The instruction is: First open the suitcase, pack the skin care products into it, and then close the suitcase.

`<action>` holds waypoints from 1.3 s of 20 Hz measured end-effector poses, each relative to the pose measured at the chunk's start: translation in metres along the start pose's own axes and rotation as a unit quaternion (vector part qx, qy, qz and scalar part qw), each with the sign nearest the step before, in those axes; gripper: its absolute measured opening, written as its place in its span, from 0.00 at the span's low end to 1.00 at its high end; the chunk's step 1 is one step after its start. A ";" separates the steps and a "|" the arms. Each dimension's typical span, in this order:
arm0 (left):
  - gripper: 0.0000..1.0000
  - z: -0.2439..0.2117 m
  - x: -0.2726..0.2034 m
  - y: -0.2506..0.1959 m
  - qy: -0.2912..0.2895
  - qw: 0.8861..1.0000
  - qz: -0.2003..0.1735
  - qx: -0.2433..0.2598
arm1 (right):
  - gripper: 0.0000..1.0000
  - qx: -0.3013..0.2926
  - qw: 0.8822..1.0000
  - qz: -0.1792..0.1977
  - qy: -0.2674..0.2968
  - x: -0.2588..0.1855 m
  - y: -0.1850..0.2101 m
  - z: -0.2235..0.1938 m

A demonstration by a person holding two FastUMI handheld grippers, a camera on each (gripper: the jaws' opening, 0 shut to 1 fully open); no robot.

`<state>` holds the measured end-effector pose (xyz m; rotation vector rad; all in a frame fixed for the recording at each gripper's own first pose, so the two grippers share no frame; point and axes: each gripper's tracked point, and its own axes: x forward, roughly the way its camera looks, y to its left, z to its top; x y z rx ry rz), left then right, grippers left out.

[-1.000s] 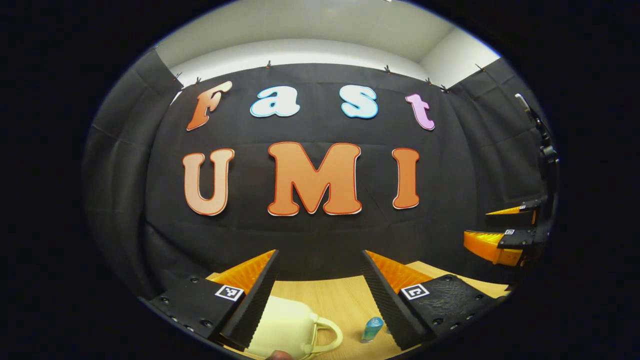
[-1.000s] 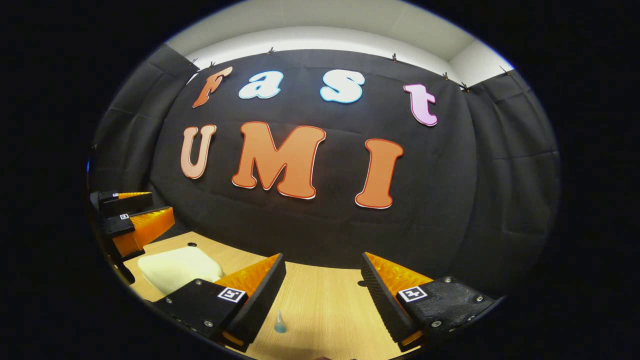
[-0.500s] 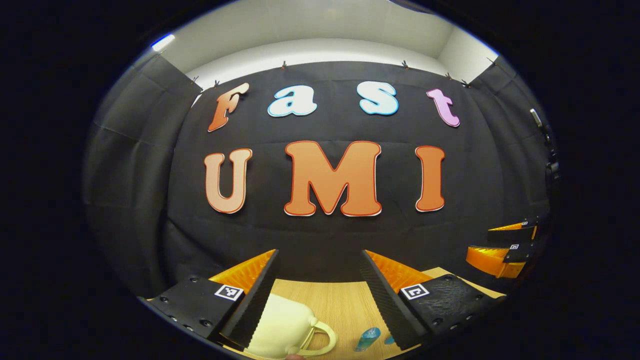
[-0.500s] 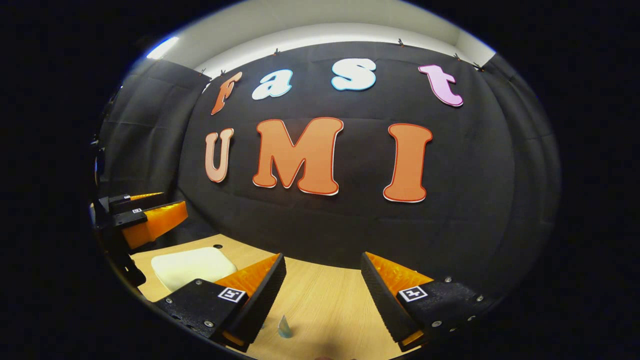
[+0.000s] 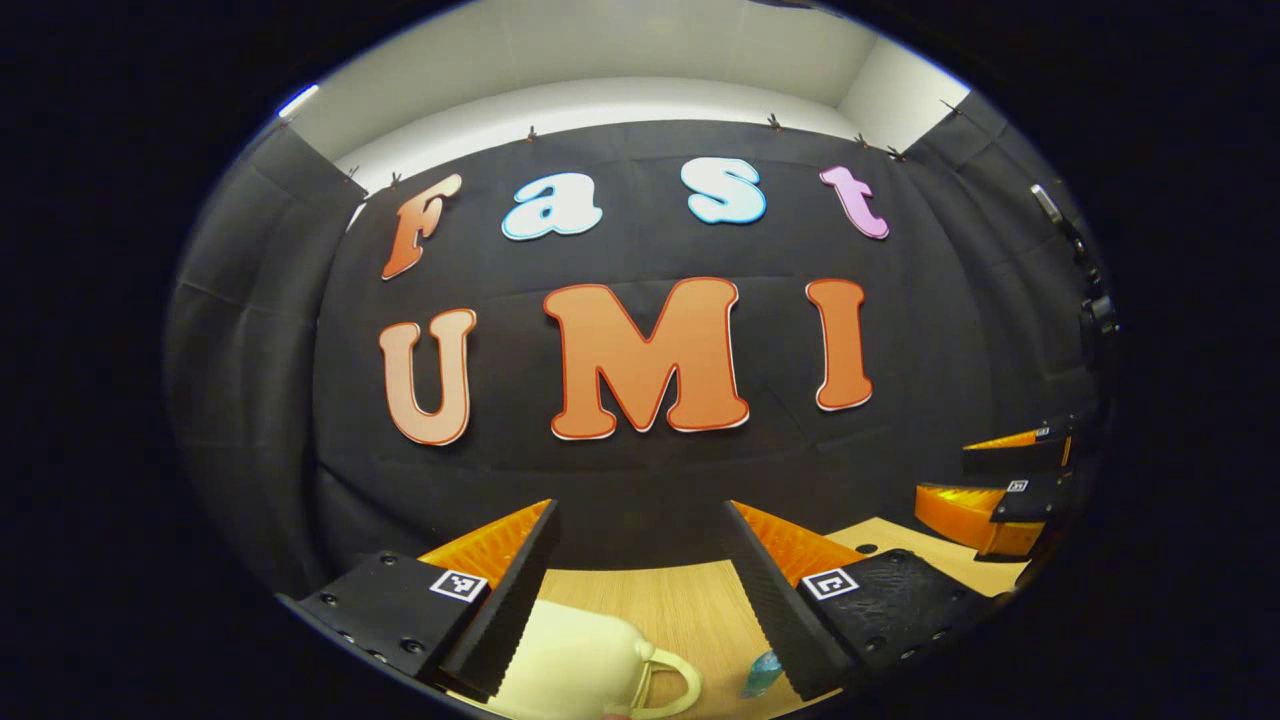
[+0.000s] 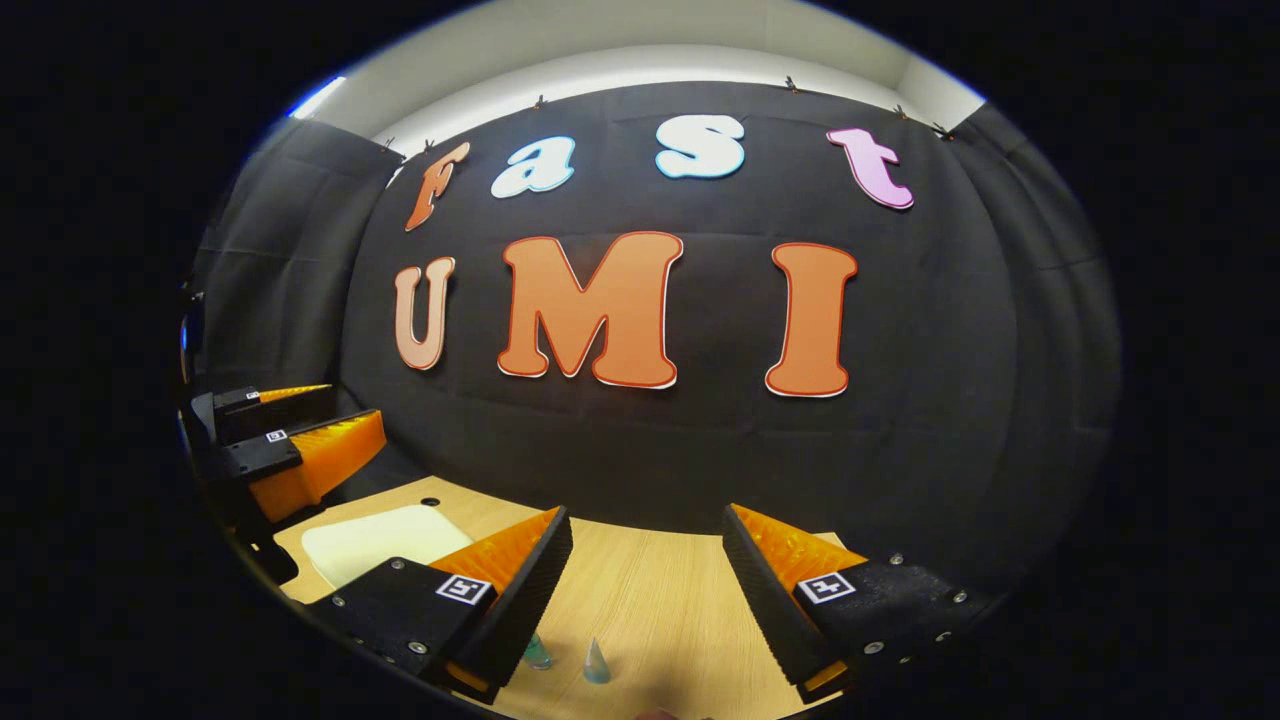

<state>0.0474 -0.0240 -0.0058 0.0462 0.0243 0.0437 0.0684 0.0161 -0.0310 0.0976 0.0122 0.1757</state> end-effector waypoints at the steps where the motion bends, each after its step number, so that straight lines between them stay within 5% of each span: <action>1: 0.98 -0.005 0.002 0.007 0.004 1.000 -0.005 0.010 | 0.95 -0.005 1.000 -0.009 0.003 0.002 0.003 -0.002; 11: 0.98 -0.111 0.002 0.005 0.094 0.976 -0.100 0.168 | 0.95 -0.022 0.997 -0.076 0.023 -0.005 -0.001 -0.010; 16: 0.98 -0.171 -0.011 -0.012 0.137 0.947 -0.146 0.250 | 0.95 -0.024 0.995 -0.090 0.034 -0.012 -0.005 -0.019; 26: 0.96 -0.244 -0.045 -0.030 0.172 0.869 -0.207 0.415 | 0.95 -0.004 0.995 -0.095 0.036 -0.023 -0.017 -0.024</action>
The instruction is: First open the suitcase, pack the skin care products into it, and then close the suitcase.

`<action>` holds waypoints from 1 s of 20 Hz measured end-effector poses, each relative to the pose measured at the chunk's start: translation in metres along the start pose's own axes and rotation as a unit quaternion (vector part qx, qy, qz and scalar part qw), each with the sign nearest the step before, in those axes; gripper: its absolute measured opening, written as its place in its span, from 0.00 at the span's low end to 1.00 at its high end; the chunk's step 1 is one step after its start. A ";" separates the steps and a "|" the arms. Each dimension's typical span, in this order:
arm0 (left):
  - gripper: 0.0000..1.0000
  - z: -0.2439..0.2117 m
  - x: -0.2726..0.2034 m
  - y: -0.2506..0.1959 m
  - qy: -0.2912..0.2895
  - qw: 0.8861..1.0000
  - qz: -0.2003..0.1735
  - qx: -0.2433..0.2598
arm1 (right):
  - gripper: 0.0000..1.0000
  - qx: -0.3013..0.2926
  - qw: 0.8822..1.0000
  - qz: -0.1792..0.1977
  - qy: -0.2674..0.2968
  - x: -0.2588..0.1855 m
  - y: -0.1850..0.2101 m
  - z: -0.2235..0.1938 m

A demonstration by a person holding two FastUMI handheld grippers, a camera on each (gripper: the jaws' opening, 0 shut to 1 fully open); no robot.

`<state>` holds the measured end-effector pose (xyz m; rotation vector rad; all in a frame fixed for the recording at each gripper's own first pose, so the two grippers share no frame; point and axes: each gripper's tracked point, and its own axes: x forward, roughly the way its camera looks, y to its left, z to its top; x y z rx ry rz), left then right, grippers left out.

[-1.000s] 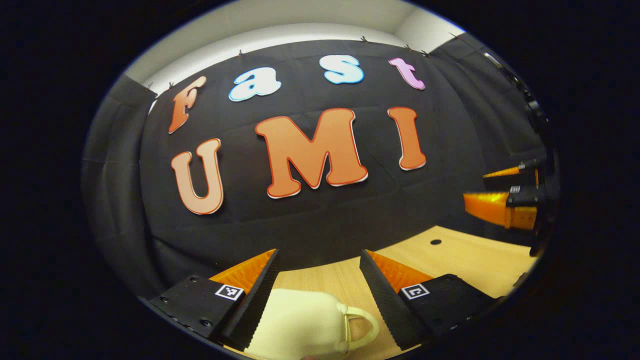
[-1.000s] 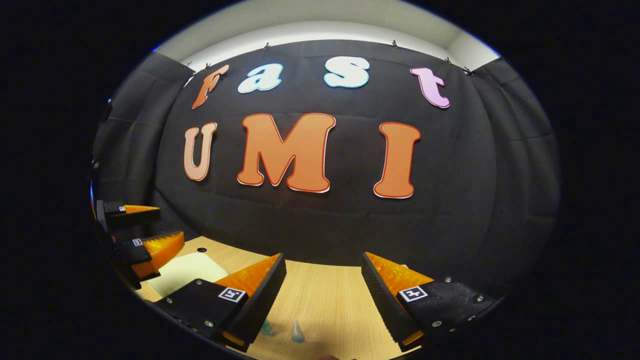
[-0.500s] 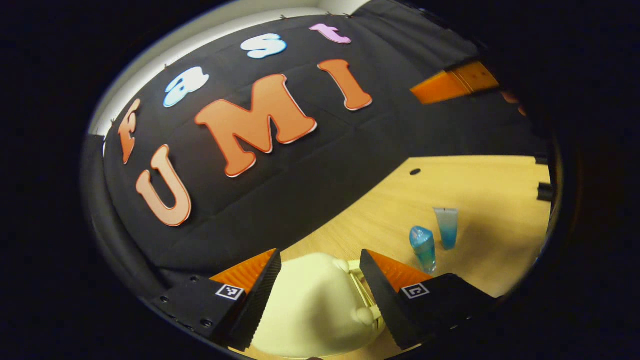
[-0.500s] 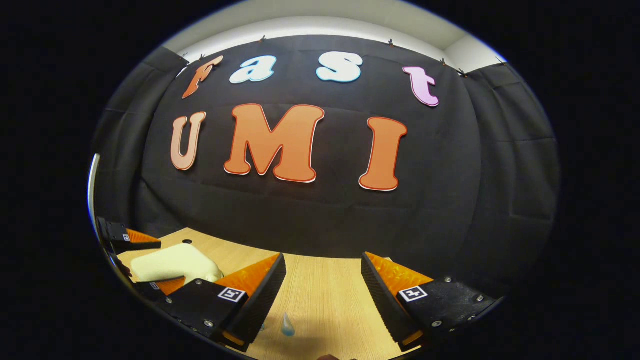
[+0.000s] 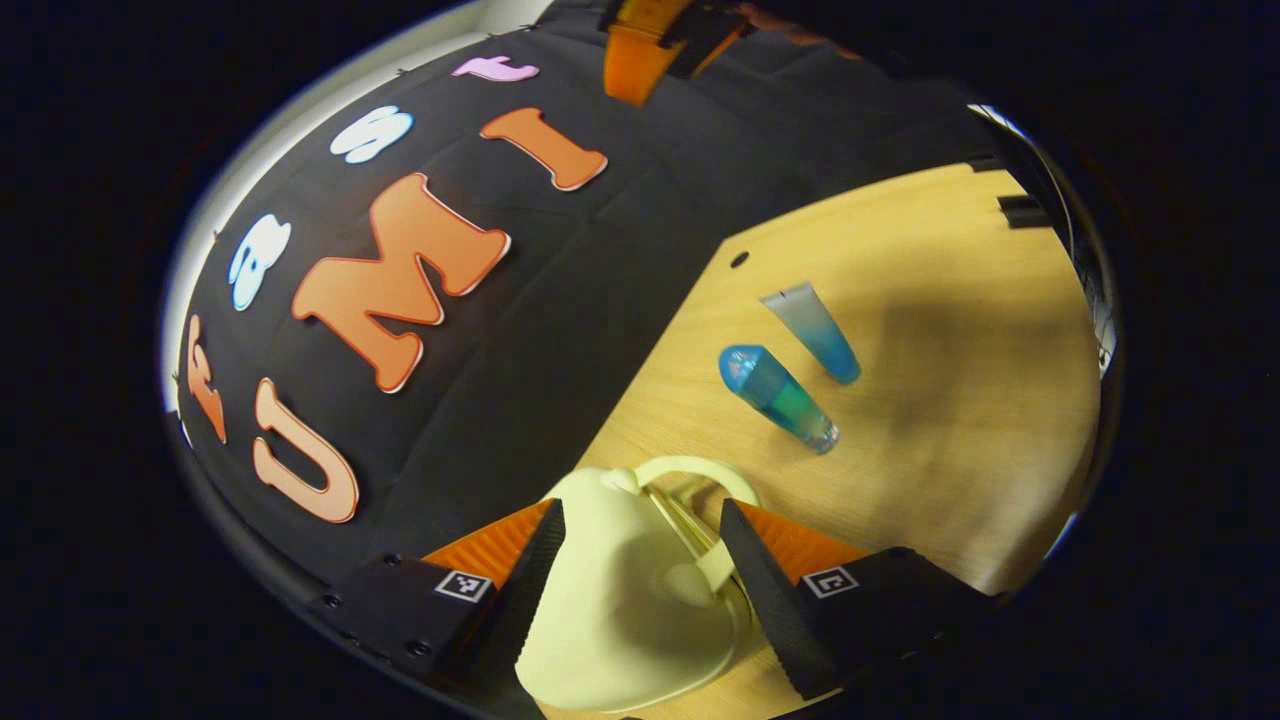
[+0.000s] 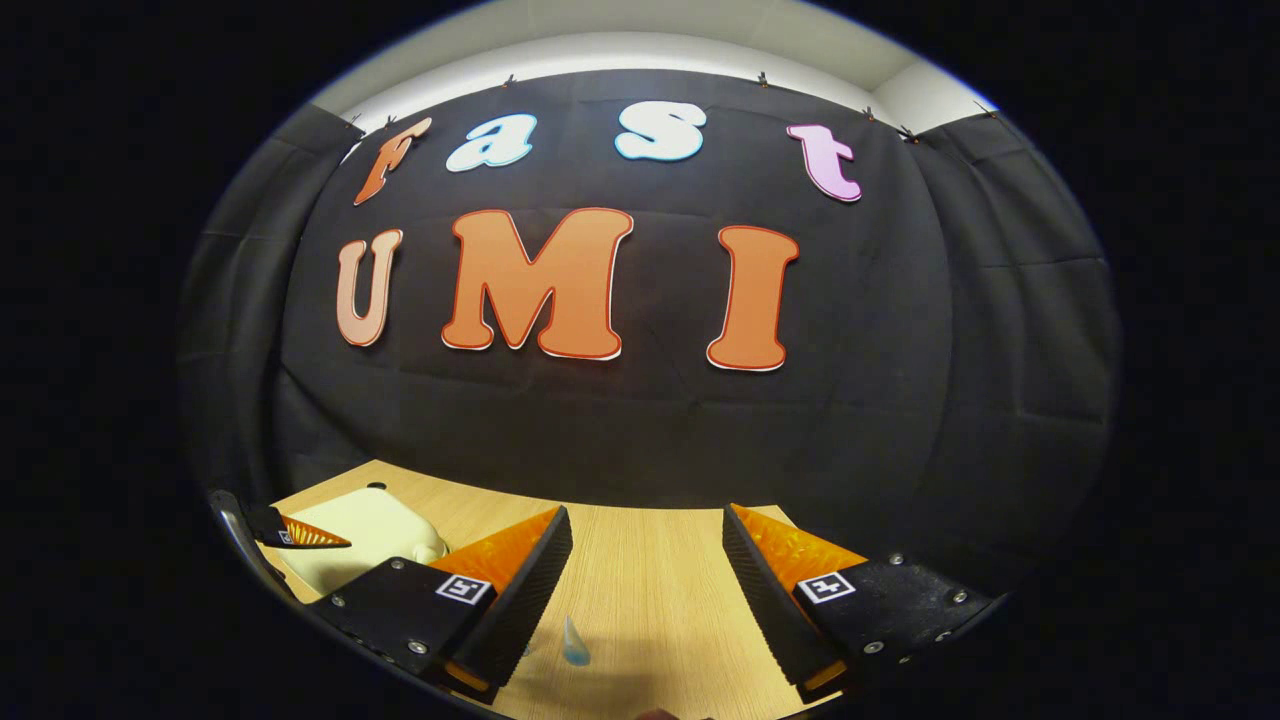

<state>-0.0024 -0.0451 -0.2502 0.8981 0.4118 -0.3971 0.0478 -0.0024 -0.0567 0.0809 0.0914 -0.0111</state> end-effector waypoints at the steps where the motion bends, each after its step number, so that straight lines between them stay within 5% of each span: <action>1: 0.97 -0.003 0.001 -0.002 0.008 1.000 0.001 0.018 | 0.95 0.000 1.000 0.000 0.001 -0.001 -0.001 -0.002; 6: 0.93 0.010 0.002 -0.016 -0.004 0.991 0.010 0.132 | 0.96 0.008 1.000 0.000 0.001 -0.006 -0.007 -0.004; 15: 0.87 -0.010 0.015 -0.028 0.032 0.985 -0.010 0.168 | 0.95 0.015 1.000 -0.009 0.006 -0.006 -0.023 -0.010; 18: 0.72 -0.028 0.032 -0.046 0.077 0.975 -0.037 0.204 | 0.95 0.011 1.000 -0.005 0.005 -0.006 -0.022 -0.010; 20: 0.51 -0.025 0.042 -0.048 0.075 0.968 -0.029 0.240 | 0.96 0.010 1.000 -0.006 0.002 -0.007 -0.024 -0.006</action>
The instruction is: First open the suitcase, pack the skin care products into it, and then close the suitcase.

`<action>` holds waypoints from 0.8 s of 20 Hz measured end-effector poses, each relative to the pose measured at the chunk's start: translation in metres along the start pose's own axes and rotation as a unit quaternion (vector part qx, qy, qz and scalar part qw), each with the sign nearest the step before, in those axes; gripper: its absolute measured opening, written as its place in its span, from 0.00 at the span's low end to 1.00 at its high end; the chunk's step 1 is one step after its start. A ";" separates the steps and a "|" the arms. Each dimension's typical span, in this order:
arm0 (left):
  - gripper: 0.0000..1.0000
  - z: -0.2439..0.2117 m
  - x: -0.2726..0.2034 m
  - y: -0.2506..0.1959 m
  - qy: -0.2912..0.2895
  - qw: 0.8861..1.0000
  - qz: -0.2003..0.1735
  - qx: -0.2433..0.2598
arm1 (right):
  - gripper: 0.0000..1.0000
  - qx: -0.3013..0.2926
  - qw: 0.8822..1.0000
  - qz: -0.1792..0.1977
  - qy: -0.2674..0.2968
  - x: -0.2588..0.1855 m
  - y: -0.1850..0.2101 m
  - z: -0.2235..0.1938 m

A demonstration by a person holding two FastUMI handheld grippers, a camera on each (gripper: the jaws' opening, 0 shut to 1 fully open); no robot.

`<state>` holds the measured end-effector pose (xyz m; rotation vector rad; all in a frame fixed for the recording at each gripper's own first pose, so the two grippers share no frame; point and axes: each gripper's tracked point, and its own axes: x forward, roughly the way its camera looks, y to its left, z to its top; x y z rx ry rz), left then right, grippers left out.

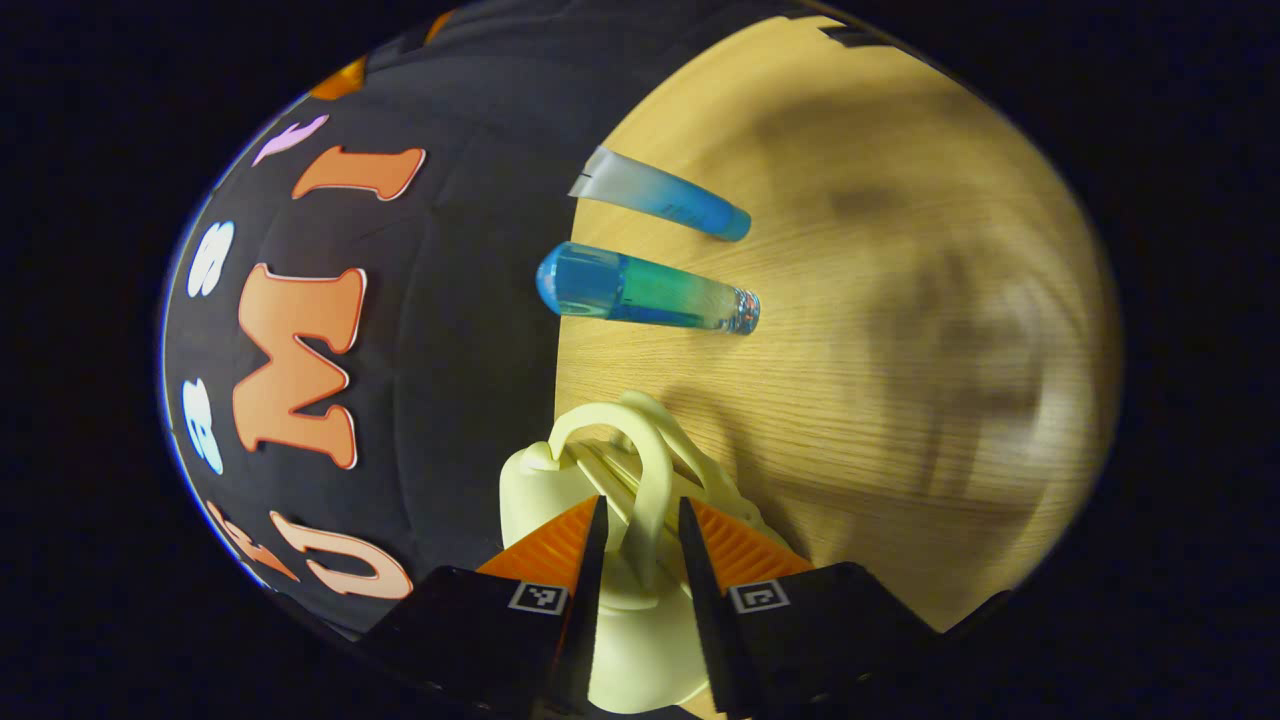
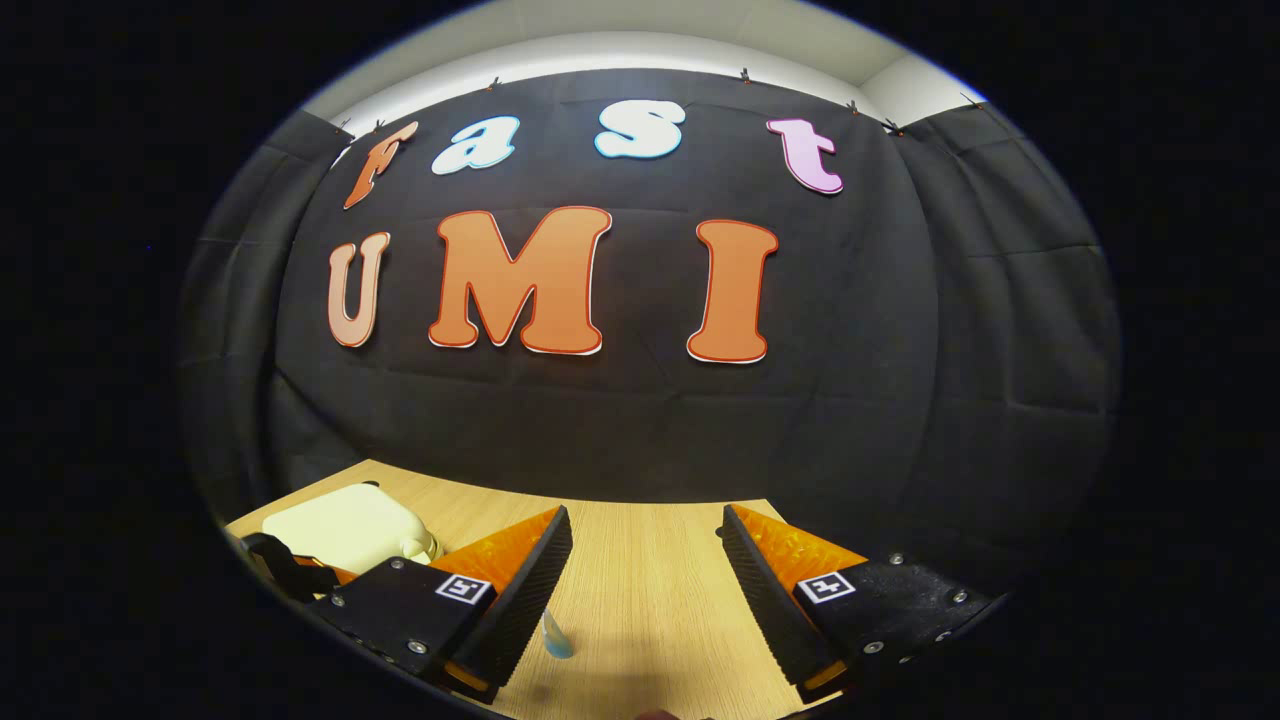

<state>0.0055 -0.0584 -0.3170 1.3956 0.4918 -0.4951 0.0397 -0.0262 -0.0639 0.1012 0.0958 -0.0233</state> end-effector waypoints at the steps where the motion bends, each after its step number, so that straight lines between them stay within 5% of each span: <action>1: 0.36 0.004 0.002 -0.004 0.001 1.000 -0.001 0.000 | 0.95 -0.001 1.000 -0.002 -0.001 -0.001 -0.002 0.001; 3: 0.06 0.000 0.001 0.000 0.010 0.999 -0.009 -0.039 | 0.95 -0.003 1.000 -0.008 0.000 -0.001 -0.008 -0.001; 9: 0.06 -0.001 -0.010 0.038 -0.022 0.987 -0.012 -0.156 | 0.95 -0.006 1.000 -0.011 0.006 0.005 -0.005 -0.003; 16: 0.05 -0.024 -0.031 0.102 -0.042 0.959 0.019 -0.279 | 0.95 -0.025 1.000 0.002 0.015 0.015 0.017 -0.006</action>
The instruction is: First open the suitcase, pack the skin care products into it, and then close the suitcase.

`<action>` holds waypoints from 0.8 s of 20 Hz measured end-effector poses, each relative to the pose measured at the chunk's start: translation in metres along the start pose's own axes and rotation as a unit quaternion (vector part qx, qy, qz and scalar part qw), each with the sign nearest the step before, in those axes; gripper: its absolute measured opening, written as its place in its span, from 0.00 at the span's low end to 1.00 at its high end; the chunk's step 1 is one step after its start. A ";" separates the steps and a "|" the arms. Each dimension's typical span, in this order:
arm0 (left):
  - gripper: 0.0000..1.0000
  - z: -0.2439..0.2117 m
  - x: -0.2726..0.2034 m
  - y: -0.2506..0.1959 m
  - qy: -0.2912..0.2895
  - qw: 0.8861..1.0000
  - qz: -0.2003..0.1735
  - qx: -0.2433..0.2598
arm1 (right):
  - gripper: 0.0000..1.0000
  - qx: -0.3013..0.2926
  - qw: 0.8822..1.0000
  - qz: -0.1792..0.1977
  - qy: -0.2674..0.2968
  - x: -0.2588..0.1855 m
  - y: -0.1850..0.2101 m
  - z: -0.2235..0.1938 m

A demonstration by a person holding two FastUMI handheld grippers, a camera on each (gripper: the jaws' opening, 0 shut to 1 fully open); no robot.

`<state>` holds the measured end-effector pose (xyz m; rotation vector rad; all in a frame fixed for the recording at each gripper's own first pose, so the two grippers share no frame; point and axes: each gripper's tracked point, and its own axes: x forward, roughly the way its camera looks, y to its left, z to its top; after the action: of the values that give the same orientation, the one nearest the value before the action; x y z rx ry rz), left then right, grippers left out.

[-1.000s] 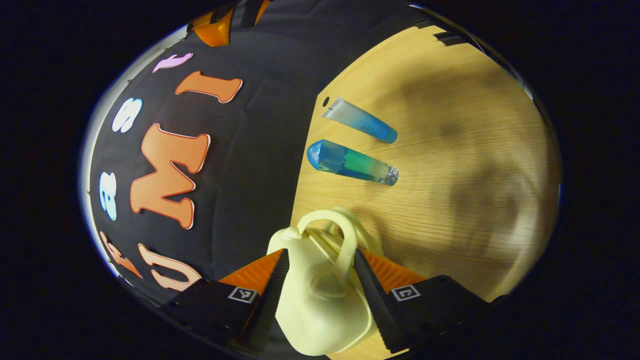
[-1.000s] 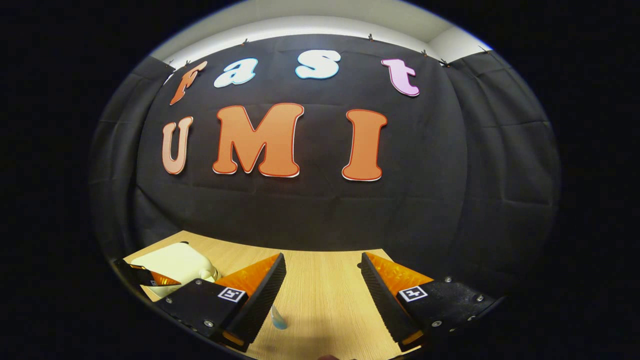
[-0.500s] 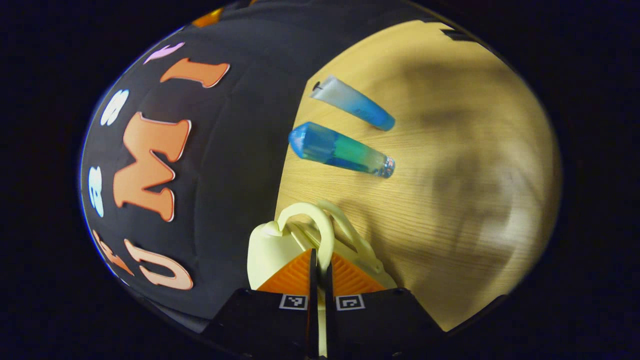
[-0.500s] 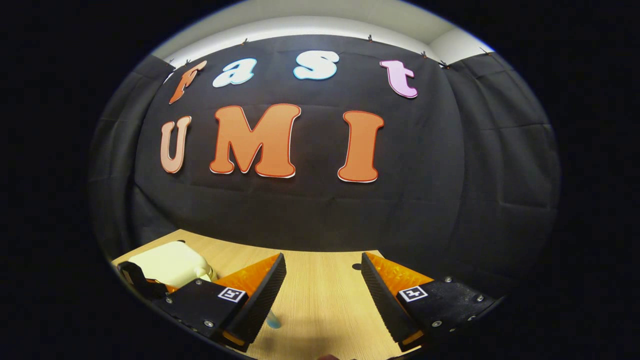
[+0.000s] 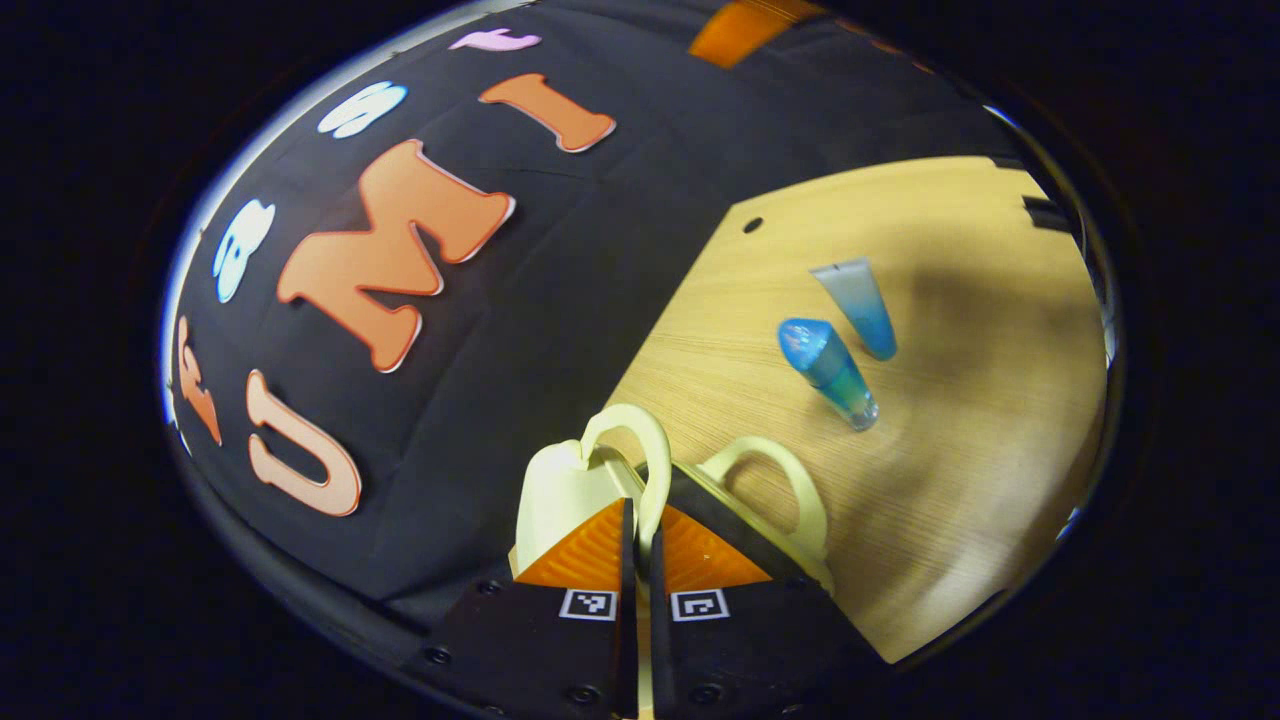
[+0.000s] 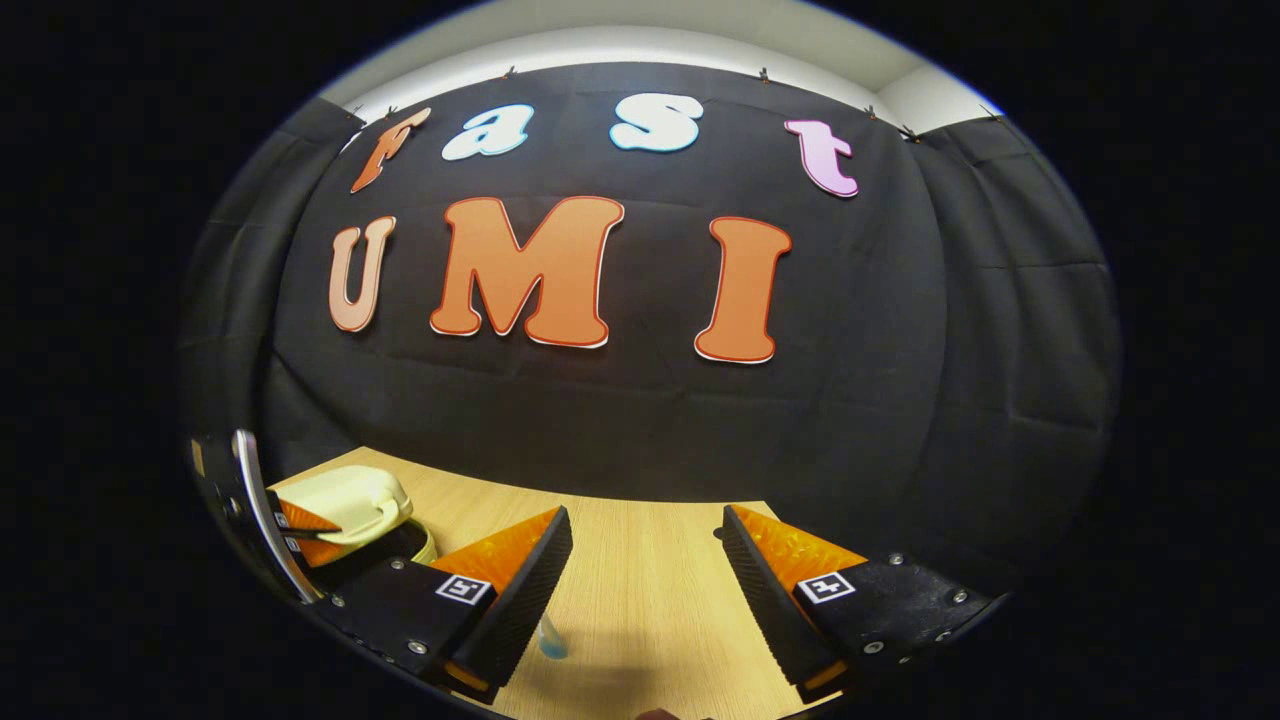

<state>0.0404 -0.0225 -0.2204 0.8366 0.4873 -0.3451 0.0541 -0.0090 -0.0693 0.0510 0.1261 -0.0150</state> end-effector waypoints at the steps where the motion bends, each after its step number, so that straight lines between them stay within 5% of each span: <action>1: 0.05 0.002 -0.002 0.014 -0.004 1.000 0.007 -0.018 | 0.95 -0.004 1.000 -0.001 0.005 0.001 0.001 -0.002; 8: 0.03 -0.017 -0.010 0.112 -0.033 0.983 0.066 -0.168 | 0.95 -0.011 1.000 -0.025 0.013 0.017 -0.001 0.004; 12: 0.05 -0.041 -0.013 0.164 -0.052 0.969 0.097 -0.219 | 0.96 0.019 0.999 -0.035 0.025 0.033 0.005 0.008; 16: 0.05 -0.072 -0.019 0.204 -0.053 0.955 0.130 -0.262 | 0.95 -0.012 0.999 -0.048 0.021 0.052 0.006 0.013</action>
<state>0.1019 0.1625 -0.1249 0.3546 0.3381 -0.0102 0.1075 -0.0047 -0.0628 0.0209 0.1716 -0.1090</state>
